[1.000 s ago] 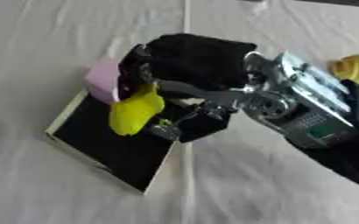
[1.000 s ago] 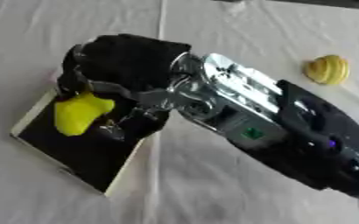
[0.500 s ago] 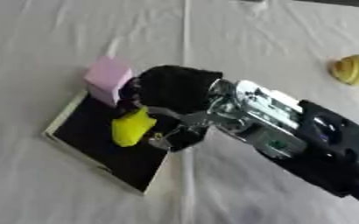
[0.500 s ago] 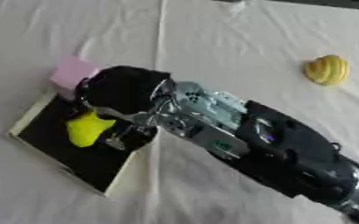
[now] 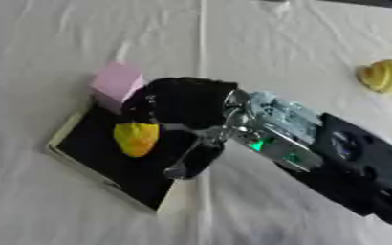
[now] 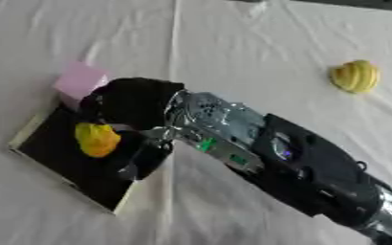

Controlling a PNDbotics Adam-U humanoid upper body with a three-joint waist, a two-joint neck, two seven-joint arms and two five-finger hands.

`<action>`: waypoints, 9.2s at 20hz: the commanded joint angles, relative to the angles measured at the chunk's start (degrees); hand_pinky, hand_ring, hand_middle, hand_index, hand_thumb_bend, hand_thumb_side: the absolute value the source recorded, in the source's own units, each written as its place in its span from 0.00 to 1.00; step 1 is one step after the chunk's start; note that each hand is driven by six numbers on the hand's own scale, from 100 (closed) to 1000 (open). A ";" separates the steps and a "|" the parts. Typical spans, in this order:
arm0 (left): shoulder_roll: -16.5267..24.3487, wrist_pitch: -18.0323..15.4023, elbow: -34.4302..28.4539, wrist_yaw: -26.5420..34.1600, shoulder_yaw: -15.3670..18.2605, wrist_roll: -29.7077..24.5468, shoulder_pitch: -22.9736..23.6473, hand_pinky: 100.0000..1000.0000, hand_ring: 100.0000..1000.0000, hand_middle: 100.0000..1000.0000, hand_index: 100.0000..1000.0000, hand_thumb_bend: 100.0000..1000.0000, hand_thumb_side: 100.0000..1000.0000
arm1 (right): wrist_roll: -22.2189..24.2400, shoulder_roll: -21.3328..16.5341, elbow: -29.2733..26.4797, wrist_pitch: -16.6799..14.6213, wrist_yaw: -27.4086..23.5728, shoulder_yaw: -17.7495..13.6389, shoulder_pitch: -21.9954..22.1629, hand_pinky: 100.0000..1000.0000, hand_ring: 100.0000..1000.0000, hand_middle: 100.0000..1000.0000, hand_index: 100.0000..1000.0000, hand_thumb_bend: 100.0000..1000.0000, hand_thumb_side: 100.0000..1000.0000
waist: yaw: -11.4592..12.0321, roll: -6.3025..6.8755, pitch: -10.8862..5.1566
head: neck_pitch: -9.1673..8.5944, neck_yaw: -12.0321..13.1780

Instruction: Pick up objects on the table and place them in the box.

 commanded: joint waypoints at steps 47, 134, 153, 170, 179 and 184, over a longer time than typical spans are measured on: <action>1.29 0.57 -1.07 -1.12 1.30 1.40 0.28 0.80 0.79 0.76 0.85 0.08 0.35 | -12.38 -36.80 14.08 7.26 -19.62 -39.78 24.61 0.92 0.93 0.88 0.95 0.40 0.00 | -2.50 2.18 -0.69 | -1.90 0.09; 0.27 0.86 -1.07 0.34 0.09 -0.25 0.44 0.80 0.79 0.77 0.85 0.06 0.37 | 2.30 -8.84 -11.97 8.52 -12.67 -2.32 -7.27 0.71 0.56 0.38 0.46 0.00 0.00 | -0.43 1.51 -2.21 | 0.78 0.16; -0.19 1.10 -1.07 0.57 0.08 -0.29 0.36 0.80 0.80 0.77 0.85 0.05 0.37 | 11.72 -3.00 -9.52 6.29 -6.90 2.33 -0.53 0.72 0.60 0.50 0.59 0.00 0.00 | 0.06 0.99 -2.00 | 0.86 -0.18; -0.46 1.42 -1.07 0.62 0.16 -0.32 0.59 0.80 0.80 0.77 0.85 0.05 0.38 | 10.46 -4.09 -11.53 5.68 -1.19 -1.25 0.72 0.86 0.86 0.84 0.92 0.28 0.25 | -0.27 0.81 -2.26 | 0.78 0.21; -0.38 1.44 -1.07 0.58 0.27 -0.15 0.76 0.80 0.80 0.77 0.85 0.06 0.37 | 5.09 -6.06 -11.97 4.57 -4.64 -6.24 0.57 0.86 0.84 0.82 0.91 0.26 0.18 | -0.64 1.13 -2.94 | 0.77 0.53; -0.22 1.33 -1.07 0.45 0.44 0.12 0.78 0.80 0.80 0.77 0.85 0.06 0.36 | -1.03 -8.97 -11.97 4.87 -6.34 -11.82 1.79 0.85 0.82 0.81 0.91 0.24 0.09 | -0.98 1.38 -3.22 | 0.79 1.06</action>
